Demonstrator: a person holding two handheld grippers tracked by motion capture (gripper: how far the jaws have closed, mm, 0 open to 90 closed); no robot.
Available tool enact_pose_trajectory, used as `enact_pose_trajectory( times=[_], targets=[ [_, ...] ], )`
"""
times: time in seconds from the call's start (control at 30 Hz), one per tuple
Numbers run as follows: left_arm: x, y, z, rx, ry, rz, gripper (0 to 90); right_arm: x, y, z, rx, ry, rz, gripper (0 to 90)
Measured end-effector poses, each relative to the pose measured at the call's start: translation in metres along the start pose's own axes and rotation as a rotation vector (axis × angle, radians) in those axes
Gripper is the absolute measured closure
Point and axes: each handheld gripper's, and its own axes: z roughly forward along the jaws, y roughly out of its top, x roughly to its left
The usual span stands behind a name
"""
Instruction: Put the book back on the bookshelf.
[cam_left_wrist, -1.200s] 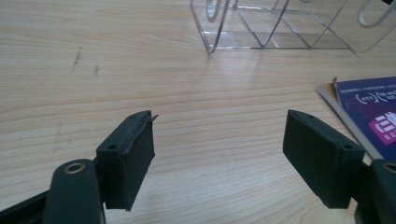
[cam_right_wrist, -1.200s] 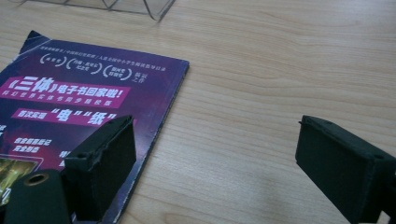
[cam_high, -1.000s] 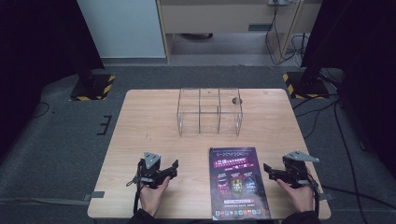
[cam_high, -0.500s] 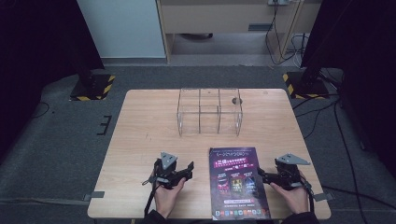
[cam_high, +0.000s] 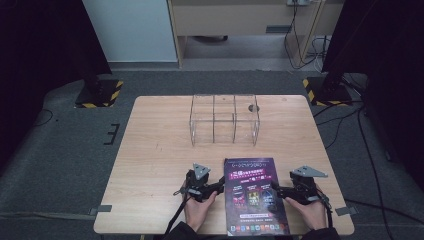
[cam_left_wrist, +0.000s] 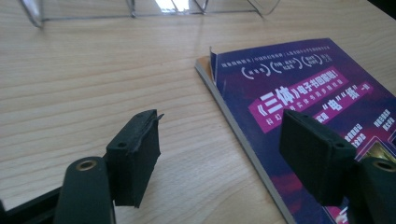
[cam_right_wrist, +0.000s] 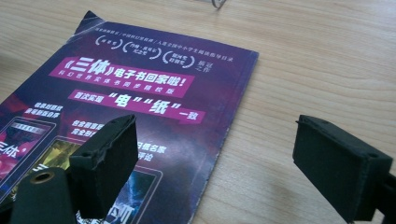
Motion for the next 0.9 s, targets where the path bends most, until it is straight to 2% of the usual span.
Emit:
enact_pose_trajectory(
  times=[0.13,0.4,0.63,0.9],
  targets=[
    [-0.005,-0.001,0.007,0.007,-0.01,-0.013,30.8,0.003,0.0,0.003,0.003,0.007,-0.003,13.0],
    [-0.011,-0.004,0.016,0.038,-0.018,-0.009,35.0,0.008,-0.003,0.009,0.034,0.029,-0.011,13.7],
    [-0.016,-0.007,0.023,0.058,-0.046,-0.03,37.4,0.01,-0.006,0.014,0.04,0.037,-0.015,15.5],
    [-0.022,-0.006,0.027,0.055,-0.054,-0.04,38.7,0.008,-0.008,0.017,0.043,0.042,-0.002,17.1]
  ],
)
